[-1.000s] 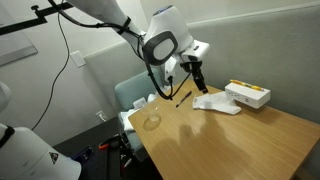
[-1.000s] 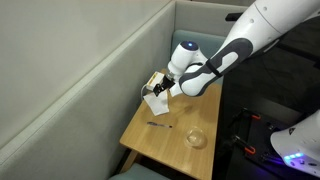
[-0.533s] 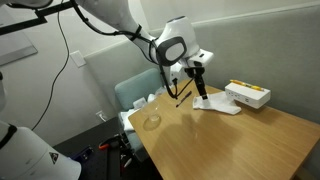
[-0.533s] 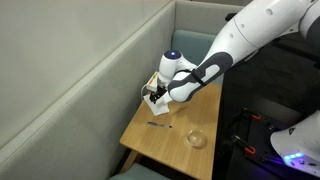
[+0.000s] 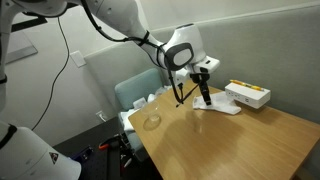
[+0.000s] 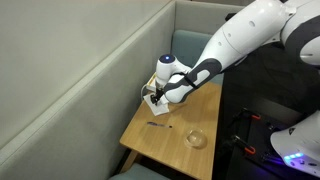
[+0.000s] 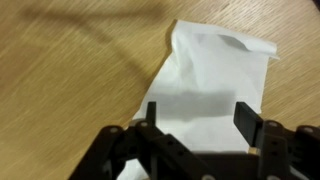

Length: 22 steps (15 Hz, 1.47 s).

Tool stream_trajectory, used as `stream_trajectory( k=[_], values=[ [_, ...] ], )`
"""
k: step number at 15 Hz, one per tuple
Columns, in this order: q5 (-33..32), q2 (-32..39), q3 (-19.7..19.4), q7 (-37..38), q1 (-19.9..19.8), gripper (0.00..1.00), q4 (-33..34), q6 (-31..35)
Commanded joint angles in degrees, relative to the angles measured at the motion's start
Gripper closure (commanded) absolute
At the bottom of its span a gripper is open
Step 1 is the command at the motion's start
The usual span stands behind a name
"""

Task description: Wipe the table with the napkin

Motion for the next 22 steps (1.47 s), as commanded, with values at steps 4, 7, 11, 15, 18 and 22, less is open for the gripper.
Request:
stream_trajectory(
  k=[4,7,11,15,18,22],
  values=[
    [0.88,2.51,-0.54,1.62,0.3,0.75,4.01,-3.42],
    [0.85,3.03,-0.6,1.69,0.33,0.97,4.67,-3.84],
    [0.69,3.4,-0.94,2.1,0.58,1.0,5.01,-4.55],
    [1.03,1.54,-1.04,3.75,-0.61,1.0,2.31,-8.17],
    [1.19,-1.31,-1.69,4.32,-2.07,1.0,-2.13,-8.3],
    [2.36,-4.61,-3.69,4.39,-5.5,1.0,-9.33,-6.33]
  ],
)
